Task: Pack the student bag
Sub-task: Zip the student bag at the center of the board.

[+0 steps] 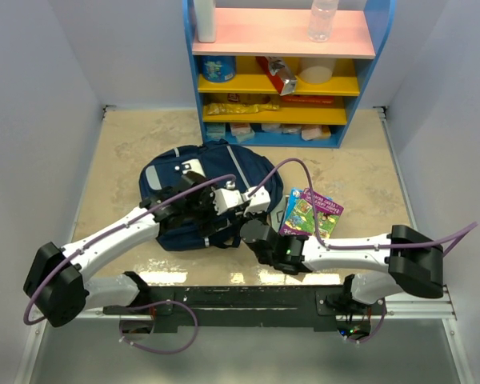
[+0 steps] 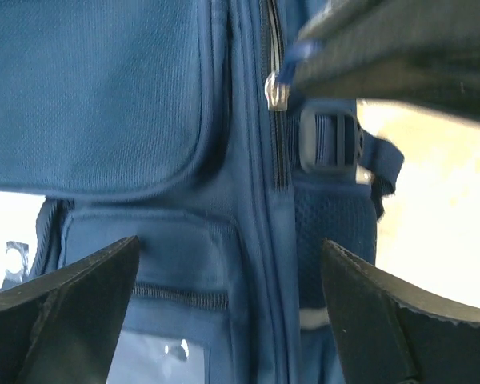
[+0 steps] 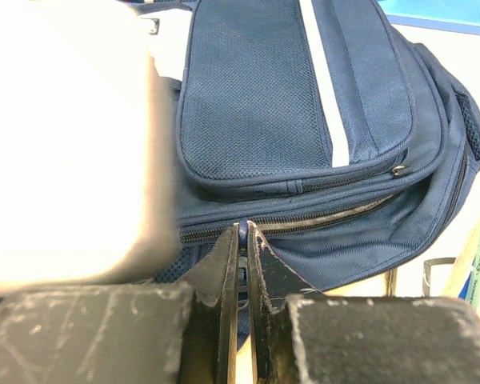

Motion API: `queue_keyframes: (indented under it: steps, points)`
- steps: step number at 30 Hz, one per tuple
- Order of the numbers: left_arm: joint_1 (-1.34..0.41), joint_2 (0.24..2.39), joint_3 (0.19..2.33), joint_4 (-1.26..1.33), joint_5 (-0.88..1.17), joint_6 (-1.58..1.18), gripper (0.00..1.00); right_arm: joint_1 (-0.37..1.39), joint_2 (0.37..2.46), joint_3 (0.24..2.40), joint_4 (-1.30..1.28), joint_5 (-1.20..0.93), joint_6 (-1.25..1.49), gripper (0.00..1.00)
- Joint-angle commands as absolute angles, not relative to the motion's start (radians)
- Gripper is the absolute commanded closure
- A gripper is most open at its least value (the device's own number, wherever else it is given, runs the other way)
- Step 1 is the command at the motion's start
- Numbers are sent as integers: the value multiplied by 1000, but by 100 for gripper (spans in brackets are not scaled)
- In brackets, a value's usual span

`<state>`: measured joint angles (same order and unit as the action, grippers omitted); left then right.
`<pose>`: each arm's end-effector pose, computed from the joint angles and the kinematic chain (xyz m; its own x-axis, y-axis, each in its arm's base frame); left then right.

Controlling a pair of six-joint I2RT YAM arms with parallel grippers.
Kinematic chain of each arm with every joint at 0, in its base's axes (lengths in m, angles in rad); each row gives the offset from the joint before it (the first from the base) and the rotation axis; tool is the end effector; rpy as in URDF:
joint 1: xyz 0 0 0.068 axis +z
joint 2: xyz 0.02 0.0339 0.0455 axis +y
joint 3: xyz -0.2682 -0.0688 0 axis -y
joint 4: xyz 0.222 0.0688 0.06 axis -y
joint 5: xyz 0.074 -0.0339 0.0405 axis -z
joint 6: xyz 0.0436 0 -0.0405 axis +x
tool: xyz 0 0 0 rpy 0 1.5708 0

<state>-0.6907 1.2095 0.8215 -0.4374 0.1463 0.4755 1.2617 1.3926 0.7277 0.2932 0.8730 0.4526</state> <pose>0.1754 -0.1532 0.2499 -0.1801 0.7365 -0.6521 0.8874 0.4077 0.2153 0.1168 0.2558 0.2507 -0.2721 0.0717 -0.9596 -0.3068 0.9387 0.1572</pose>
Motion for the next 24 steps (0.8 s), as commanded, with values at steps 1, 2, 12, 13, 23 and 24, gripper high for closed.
queue_keyframes:
  steps: [1,2,12,13,23,24]
  points:
    - [-710,1247,815,-324,80,462,18,1261,1341,767,330,876,499,100]
    - [-710,1252,815,-322,83,475,30,1261,1341,769,322,877,500,100]
    - [-707,1145,779,-423,75,497,100,1192,1330,758,308,879,511,100]
    - [-709,1131,778,-439,81,497,100,1178,1327,753,310,865,512,100]
    - [-707,1006,730,-610,103,616,100,1039,1388,796,311,819,485,100]
    - [-707,999,726,-624,103,627,100,1031,1394,798,308,818,483,100]
